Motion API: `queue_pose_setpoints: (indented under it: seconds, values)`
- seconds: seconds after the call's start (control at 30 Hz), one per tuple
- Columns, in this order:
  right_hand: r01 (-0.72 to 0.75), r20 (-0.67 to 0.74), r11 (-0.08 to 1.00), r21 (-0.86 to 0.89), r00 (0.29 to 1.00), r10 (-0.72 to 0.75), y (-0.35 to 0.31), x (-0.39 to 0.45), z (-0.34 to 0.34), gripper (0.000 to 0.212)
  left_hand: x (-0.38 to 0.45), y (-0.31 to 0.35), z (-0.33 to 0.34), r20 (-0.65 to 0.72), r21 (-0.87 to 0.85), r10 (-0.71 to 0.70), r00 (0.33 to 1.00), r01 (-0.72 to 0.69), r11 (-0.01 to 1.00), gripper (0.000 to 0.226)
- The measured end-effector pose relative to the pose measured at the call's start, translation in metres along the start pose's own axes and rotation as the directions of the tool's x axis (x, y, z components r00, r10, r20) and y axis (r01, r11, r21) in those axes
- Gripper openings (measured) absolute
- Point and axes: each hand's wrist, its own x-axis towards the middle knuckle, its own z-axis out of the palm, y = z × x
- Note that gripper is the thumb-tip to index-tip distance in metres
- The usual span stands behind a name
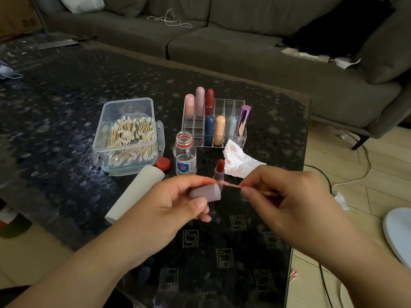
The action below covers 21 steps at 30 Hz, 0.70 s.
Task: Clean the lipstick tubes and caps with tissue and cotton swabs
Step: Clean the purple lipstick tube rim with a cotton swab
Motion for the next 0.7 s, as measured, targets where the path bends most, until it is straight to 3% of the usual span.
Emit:
queue_pose_setpoints:
  seconds: [0.07,0.17,0.37,0.53,0.7]
  values:
    - [-0.018,0.02,0.999,-0.043,1.0,0.019,0.0018,0.0011,0.0012,0.005,-0.0004,0.0005,-0.0006,-0.012,-0.018,-0.014,1.0,0.014,1.0,0.022]
    - [0.007,0.062,0.999,0.031,0.998,-0.009,0.0018,-0.002,0.0012,0.006,-0.0001,-0.0001,-0.0017,-0.005,-0.041,-0.037,0.999,0.037,0.998,0.024]
    - [0.013,0.012,0.99,0.141,1.0,-0.015,0.0011,-0.0026,-0.0071,0.012,-0.0002,0.0,-0.0008,0.024,-0.047,-0.067,0.997,0.068,0.997,0.024]
    - [0.034,0.026,0.999,0.037,0.999,-0.035,0.0004,-0.0015,-0.0015,0.005,-0.0008,0.0038,0.0005,0.124,-0.073,-0.065,0.99,0.074,0.995,0.029]
    - [-0.004,0.066,0.999,0.039,0.998,0.001,0.0019,-0.0014,-0.0025,0.006,0.0004,0.007,-0.0004,0.073,-0.193,-0.061,0.995,0.074,0.978,0.028]
